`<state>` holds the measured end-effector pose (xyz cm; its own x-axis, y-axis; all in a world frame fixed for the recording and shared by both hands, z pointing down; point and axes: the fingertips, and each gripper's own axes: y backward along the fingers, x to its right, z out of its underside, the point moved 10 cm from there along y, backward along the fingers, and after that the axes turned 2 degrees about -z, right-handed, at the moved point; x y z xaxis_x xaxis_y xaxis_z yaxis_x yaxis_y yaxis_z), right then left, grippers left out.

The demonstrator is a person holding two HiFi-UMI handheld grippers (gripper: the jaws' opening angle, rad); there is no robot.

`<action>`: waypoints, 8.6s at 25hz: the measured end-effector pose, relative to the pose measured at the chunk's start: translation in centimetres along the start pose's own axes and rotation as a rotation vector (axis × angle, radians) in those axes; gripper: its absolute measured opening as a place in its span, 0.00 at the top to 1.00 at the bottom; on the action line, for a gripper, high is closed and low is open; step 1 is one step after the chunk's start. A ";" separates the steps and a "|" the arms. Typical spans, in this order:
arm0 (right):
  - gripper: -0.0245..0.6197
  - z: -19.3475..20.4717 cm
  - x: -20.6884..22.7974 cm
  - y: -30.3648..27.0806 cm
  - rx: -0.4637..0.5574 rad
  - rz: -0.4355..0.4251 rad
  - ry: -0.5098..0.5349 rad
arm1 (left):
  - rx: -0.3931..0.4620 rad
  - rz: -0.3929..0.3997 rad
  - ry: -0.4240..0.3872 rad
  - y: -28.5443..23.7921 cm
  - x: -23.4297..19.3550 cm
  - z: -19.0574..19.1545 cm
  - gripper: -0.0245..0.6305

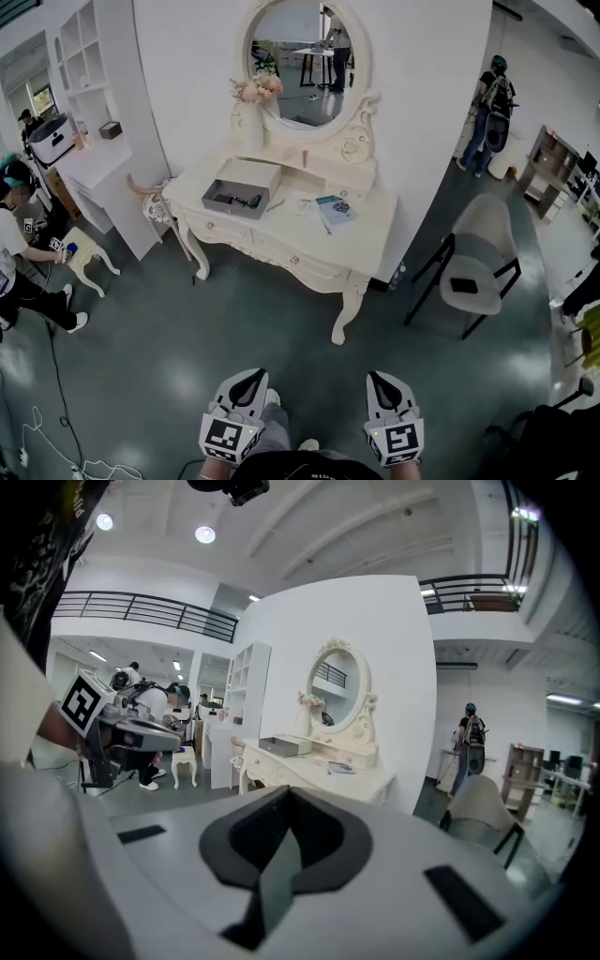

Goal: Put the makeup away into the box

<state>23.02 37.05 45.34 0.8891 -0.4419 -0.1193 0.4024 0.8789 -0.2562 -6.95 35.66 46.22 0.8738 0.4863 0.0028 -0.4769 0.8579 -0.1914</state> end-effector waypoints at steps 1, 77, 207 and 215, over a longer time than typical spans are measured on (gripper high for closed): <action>0.95 -0.1 0.0 -0.7 -0.003 -0.001 0.000 | 0.001 -0.001 0.003 -0.4 -0.5 -0.1 0.93; 0.95 -6.2 10.3 -36.2 -0.111 -0.022 -0.078 | -0.043 -0.028 0.065 -26.4 -24.4 -4.2 0.93; 0.93 -4.7 17.9 -54.6 -0.598 -0.202 -0.018 | -0.118 -0.168 0.125 -40.1 -34.7 -4.3 0.93; 0.93 -6.7 17.2 -56.2 -0.562 -0.215 0.001 | -0.121 -0.165 0.125 -40.3 -36.5 -4.5 0.93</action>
<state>14.19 -21.14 51.26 0.8002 -0.5996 -0.0092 0.3960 0.5398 -0.7428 -19.21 -17.45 49.44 0.9477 0.3100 -0.0759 -0.3178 0.8943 -0.3151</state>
